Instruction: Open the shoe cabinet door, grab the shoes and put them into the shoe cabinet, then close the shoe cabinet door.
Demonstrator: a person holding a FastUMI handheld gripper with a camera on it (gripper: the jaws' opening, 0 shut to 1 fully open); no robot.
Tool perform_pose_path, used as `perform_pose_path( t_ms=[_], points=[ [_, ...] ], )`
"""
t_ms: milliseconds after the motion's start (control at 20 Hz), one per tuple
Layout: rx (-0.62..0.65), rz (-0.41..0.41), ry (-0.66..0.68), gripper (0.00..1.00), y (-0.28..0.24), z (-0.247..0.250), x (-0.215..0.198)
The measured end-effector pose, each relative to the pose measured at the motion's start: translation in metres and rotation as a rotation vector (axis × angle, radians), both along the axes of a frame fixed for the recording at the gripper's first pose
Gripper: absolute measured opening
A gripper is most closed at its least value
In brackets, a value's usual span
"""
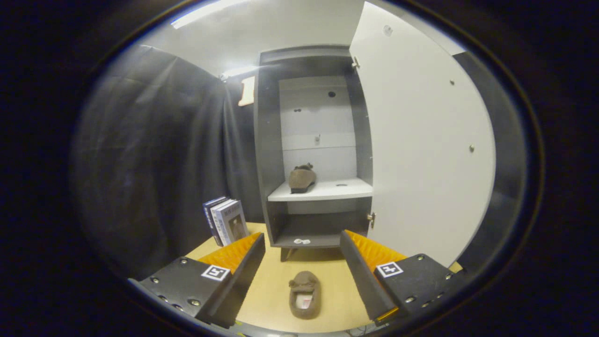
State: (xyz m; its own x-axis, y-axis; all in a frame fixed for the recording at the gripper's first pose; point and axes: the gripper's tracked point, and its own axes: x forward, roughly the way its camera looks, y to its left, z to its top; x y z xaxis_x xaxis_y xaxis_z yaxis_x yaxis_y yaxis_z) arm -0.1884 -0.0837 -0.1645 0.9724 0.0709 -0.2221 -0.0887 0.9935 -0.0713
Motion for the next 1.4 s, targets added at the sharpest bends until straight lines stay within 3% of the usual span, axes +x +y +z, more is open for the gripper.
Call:
perform_pose_path(
  t_ms=[300,550,850,1400],
  points=[
    [-0.038,-0.004,0.205,0.98,0.018,-0.118,0.034],
    [-0.089,-0.044,0.405,0.98,0.005,-0.214,0.042],
    [-0.138,-0.082,0.577,0.99,-0.004,-0.296,0.037],
    [-0.182,-0.109,0.642,0.97,0.004,-0.346,0.065]
  ],
)
